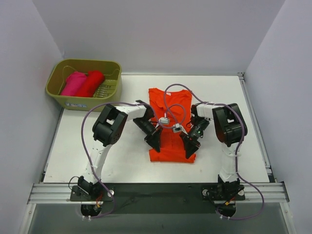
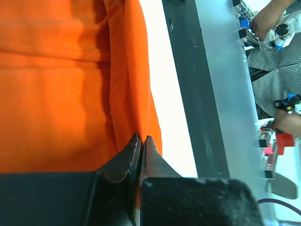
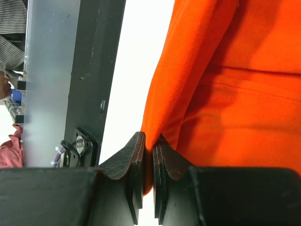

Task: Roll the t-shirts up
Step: Roll the T-shirt to the center of the board.

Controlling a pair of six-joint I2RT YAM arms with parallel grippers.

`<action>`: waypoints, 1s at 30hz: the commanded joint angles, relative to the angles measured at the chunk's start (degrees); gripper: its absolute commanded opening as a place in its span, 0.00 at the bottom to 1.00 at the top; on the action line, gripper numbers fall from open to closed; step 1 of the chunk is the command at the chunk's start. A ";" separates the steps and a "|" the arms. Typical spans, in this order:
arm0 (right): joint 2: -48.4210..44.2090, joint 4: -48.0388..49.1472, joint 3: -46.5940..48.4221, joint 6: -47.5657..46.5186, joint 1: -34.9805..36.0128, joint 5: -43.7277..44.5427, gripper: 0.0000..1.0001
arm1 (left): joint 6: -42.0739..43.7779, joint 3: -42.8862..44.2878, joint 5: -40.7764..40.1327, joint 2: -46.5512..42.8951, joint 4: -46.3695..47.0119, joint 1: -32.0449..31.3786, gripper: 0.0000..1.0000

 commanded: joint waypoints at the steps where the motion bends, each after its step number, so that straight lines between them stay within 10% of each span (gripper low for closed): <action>1: 2.14 -12.80 3.65 7.01 0.21 2.31 0.10 | -4.96 -1.36 -11.11 -0.34 -5.85 -1.82 0.06; 10: 5.56 -6.65 6.81 22.41 0.82 2.84 0.11 | -33.52 -16.39 -25.68 -13.25 32.00 -0.68 0.43; 22: 7.50 0.56 7.87 38.32 1.35 6.26 0.10 | -47.35 -29.39 -36.69 -36.27 46.10 2.66 0.49; 30: 0.92 1.87 1.99 29.38 1.53 4.25 0.04 | -51.49 -46.06 -37.47 -56.45 57.60 0.12 0.52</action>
